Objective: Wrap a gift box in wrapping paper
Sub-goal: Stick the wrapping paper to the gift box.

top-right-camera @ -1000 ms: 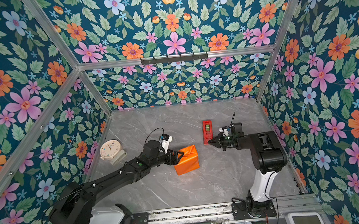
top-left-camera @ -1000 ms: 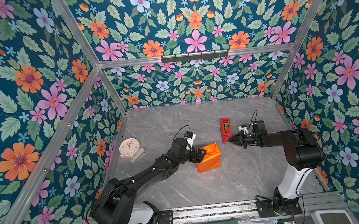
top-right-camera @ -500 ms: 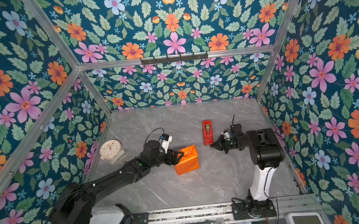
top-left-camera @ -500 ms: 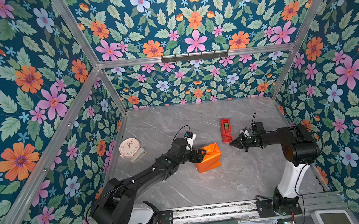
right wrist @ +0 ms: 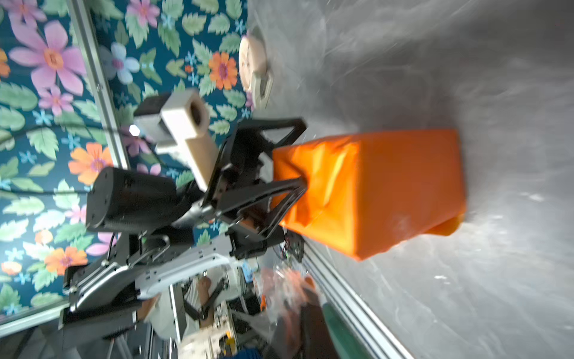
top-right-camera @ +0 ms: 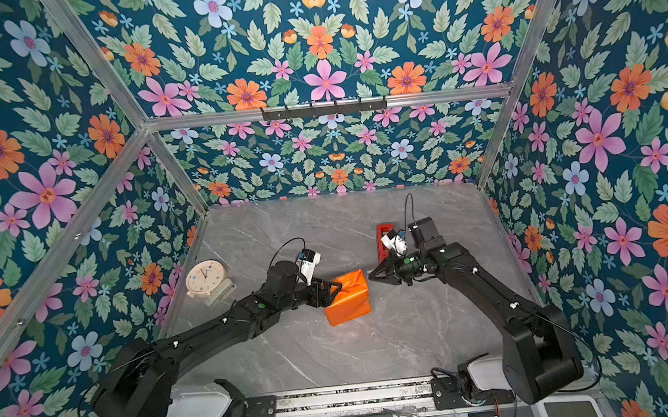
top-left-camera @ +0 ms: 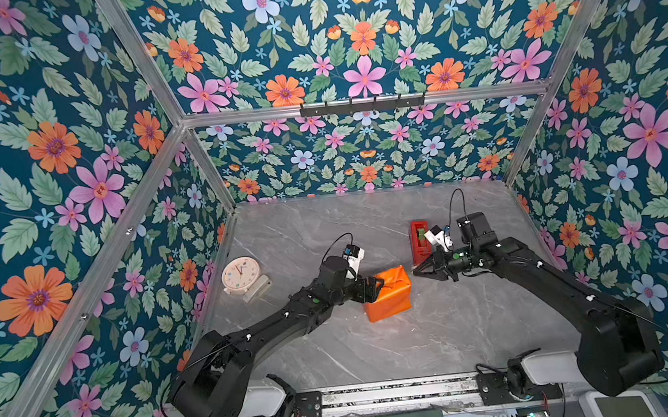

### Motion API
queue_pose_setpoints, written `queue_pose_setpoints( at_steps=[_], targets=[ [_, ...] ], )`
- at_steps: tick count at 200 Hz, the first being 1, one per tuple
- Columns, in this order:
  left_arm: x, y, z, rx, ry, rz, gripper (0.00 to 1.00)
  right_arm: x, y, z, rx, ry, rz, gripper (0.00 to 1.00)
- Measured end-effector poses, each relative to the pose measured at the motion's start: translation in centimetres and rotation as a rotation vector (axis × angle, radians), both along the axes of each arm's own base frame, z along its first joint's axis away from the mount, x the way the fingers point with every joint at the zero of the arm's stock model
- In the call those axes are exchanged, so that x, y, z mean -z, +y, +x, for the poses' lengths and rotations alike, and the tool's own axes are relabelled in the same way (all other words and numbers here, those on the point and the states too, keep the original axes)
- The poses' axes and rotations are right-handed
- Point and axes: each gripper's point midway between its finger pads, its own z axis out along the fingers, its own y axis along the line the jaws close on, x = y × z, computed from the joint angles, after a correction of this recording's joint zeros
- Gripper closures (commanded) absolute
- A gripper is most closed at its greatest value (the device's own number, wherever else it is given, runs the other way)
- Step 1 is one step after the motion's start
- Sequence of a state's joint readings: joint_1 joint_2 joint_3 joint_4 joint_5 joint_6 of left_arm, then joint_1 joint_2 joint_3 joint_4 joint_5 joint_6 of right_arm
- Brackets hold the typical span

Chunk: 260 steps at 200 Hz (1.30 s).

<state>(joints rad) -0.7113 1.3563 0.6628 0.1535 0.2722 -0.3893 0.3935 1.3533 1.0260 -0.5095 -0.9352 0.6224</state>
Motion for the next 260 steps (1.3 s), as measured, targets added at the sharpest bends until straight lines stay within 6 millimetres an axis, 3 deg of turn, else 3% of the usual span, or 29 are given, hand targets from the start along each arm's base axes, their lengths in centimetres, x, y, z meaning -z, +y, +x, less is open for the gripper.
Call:
queue_pose_setpoints(
  at_steps=[33,68,120,197,260],
  targets=[
    [-0.1,0.0,0.0,0.000,-0.002,-0.002,0.15,-0.3,3.8,-1.9,-0.122,0.093,-0.069,1.00],
    [-0.2,0.0,0.0,0.000,-0.006,-0.005,0.15,1.5,5.0,-1.7,-0.145,0.196,-0.153,1.00],
    [-0.2,0.0,0.0,0.000,-0.007,-0.006,0.15,4.3,5.5,-0.8,-0.148,0.297,-0.236,0.98],
    [-0.3,0.1,-0.1,-0.001,-0.008,-0.006,0.15,5.7,4.3,0.3,-0.135,0.347,-0.278,0.85],
    [-0.6,0.2,-0.3,0.001,-0.011,-0.009,0.15,6.1,4.5,0.2,-0.156,0.413,-0.253,0.83]
  ],
)
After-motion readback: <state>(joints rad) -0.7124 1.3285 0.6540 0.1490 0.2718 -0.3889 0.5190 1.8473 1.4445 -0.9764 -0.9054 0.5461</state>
